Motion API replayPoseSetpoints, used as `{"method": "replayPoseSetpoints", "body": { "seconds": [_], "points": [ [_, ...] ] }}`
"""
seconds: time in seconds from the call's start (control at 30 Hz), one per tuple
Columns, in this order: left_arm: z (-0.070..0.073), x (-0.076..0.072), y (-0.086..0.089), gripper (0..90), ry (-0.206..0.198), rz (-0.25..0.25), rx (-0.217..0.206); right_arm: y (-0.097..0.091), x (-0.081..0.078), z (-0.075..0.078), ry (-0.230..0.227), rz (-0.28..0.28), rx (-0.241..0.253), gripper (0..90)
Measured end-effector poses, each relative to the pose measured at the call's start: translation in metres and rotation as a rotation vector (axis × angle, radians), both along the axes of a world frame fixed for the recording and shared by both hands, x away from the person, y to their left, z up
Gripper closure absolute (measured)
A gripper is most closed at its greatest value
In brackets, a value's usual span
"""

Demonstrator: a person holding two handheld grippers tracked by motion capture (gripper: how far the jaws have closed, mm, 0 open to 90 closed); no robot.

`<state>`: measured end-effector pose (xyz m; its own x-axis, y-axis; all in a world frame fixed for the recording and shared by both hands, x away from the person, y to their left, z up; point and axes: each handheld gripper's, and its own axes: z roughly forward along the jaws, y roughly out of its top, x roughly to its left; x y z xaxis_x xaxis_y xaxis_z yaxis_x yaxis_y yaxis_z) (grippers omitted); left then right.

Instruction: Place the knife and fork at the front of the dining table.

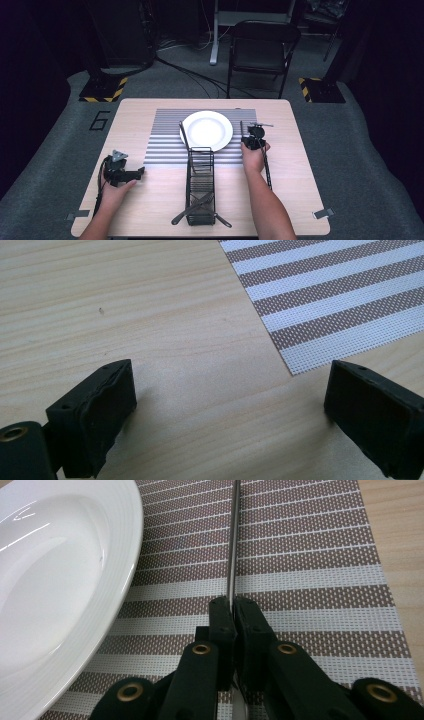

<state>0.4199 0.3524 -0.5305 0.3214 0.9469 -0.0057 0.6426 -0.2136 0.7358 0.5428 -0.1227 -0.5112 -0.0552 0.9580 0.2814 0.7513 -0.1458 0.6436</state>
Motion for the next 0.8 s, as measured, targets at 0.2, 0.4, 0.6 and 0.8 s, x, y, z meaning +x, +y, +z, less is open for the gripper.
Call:
{"method": "replayPoseSetpoints", "body": {
  "seconds": [0.2,0.4,0.6,0.8],
  "points": [
    [0.0,0.0,0.0,6.1,0.0,0.0,0.0,-0.0007,0.0012,0.001,0.003,0.003,-0.008,86.7],
    [0.0,0.0,0.0,6.1,0.0,0.0,0.0,0.0012,0.0029,0.0036,0.035,0.01,-0.015,86.7],
    [0.0,0.0,0.0,6.1,0.0,0.0,0.0,-0.0001,0.0034,0.0035,0.039,-0.002,-0.011,86.0],
    [0.0,0.0,0.0,6.1,0.0,0.0,0.0,-0.005,0.0035,0.0026,0.045,-0.013,-0.005,85.0]
  ]
}}
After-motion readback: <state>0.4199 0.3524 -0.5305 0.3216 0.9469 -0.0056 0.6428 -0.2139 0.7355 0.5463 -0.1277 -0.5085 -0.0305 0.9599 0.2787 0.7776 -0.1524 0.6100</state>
